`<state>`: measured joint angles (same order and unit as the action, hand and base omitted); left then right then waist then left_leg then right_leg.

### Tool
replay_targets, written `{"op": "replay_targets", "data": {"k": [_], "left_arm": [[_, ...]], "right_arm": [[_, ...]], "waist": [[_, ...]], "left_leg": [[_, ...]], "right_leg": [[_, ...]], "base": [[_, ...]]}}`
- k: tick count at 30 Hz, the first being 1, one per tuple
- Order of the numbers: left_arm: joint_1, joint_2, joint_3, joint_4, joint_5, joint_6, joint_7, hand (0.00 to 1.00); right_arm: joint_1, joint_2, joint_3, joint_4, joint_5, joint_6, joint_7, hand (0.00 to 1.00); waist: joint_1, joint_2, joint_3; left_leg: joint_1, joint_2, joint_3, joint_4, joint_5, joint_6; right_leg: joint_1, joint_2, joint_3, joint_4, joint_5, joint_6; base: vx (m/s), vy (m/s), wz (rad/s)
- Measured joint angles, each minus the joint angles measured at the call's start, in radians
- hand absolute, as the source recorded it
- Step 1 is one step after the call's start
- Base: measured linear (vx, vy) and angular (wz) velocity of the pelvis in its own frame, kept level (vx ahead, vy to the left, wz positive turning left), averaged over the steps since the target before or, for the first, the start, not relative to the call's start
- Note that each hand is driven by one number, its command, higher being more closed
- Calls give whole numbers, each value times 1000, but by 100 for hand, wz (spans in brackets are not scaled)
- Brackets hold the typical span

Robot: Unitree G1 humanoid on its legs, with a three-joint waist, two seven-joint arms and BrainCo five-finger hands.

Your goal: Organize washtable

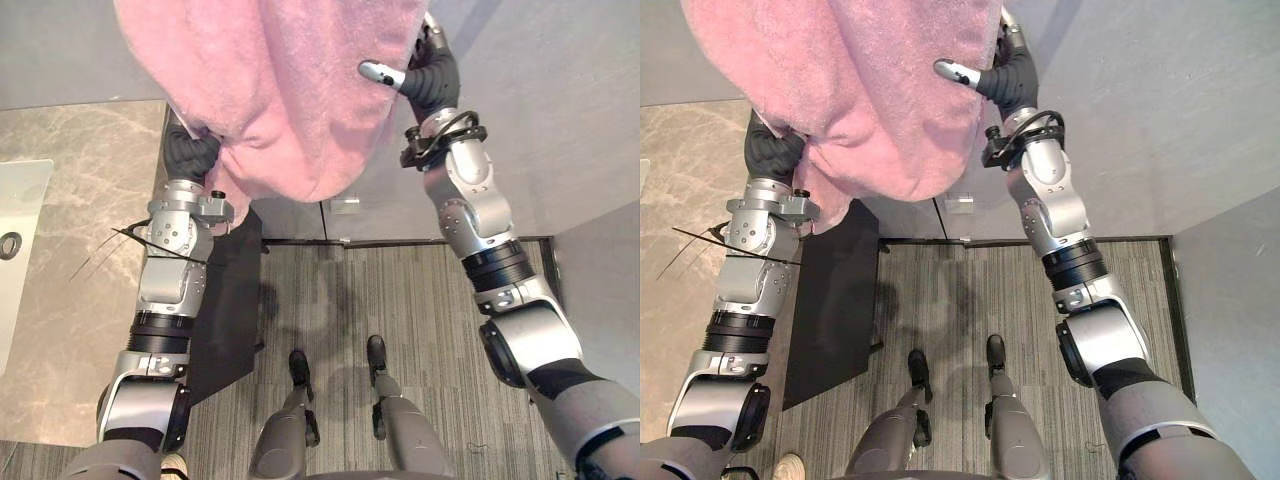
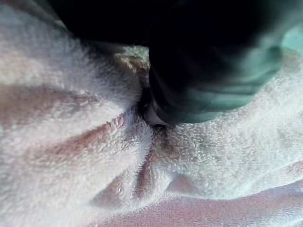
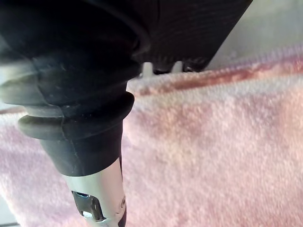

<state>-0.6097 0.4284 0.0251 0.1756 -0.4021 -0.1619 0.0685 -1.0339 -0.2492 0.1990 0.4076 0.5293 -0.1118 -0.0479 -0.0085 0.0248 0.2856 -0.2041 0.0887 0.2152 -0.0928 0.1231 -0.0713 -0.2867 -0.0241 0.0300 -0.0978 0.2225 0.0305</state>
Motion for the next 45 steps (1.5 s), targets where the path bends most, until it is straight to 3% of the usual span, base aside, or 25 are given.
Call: {"op": "replay_targets", "data": {"k": [1, 12, 17, 25, 36, 37, 40, 41, 45], "left_arm": [[-2, -2, 0, 3, 1, 0, 0, 100], [-19, -26, -13, 27, 2, 0, 10, 100], [-19, -26, -13, 27, 3, 0, 8, 100], [-19, -26, -11, 14, 3, 0, -6, 100], [-11, -30, -11, 13, 3, 0, -24, 100], [0, -30, -11, 13, 3, 0, -24, 100], [19, -36, -11, 13, 3, 0, -25, 100], [22, -37, -11, 13, 4, 0, -25, 0], [38, -43, 4, 13, 4, 0, -24, 0]], "right_arm": [[-2, 15, 3, 0, -21, 3, 0, 100], [-22, 46, 16, 9, -112, 13, -18, 100], [-22, 15, -50, 8, -144, 14, -20, 100], [27, -59, -90, -46, -134, 14, -10, 100], [88, -76, -90, -82, -96, 14, 22, 100], [94, -76, -88, -82, -96, 14, 30, 0], [116, -76, -83, -82, -97, 14, 32, 0], [121, -76, -83, -83, -97, 14, 33, 0], [135, -76, -84, -83, -86, 14, 32, 0]], "waist": [[0, 0, 0], [2, 0, 0], [-2, 0, 0], [-15, -1, -2], [-31, -3, -13], [-31, -3, -19], [-28, -4, -38], [-27, -4, -42], [-26, -8, -54]], "left_leg": [[0, 1, 0, 0, 0, 0], [-2, 4, 1, 0, 0, -1], [-2, 3, 0, 0, 0, -1], [10, 3, 11, 0, 0, -1], [32, 9, 35, 0, -1, -1], [32, 10, 35, -1, -1, -1], [32, 12, 34, -1, -1, -1], [32, 11, 34, -1, -1, -1], [32, 11, 31, -2, -1, -1]], "right_leg": [[0, 1, 0, 0, 0, 0], [-2, 4, 1, 0, 0, 0], [-2, 4, 1, 0, 0, 0], [4, 5, 12, 0, 0, 0], [15, 5, 32, 0, 0, 3], [15, 6, 31, 0, 0, 4], [15, 6, 28, 0, -1, 4], [16, 6, 28, 0, -1, 4], [17, 5, 25, 0, -1, 4]], "base": [[0, 0, 0], [0, 0, 0], [0, 0, 0], [1, 3, -3], [-1, 6, -5], [0, 0, 0], [0, 0, 0], [0, 0, 0], [0, 0, 0]]}}
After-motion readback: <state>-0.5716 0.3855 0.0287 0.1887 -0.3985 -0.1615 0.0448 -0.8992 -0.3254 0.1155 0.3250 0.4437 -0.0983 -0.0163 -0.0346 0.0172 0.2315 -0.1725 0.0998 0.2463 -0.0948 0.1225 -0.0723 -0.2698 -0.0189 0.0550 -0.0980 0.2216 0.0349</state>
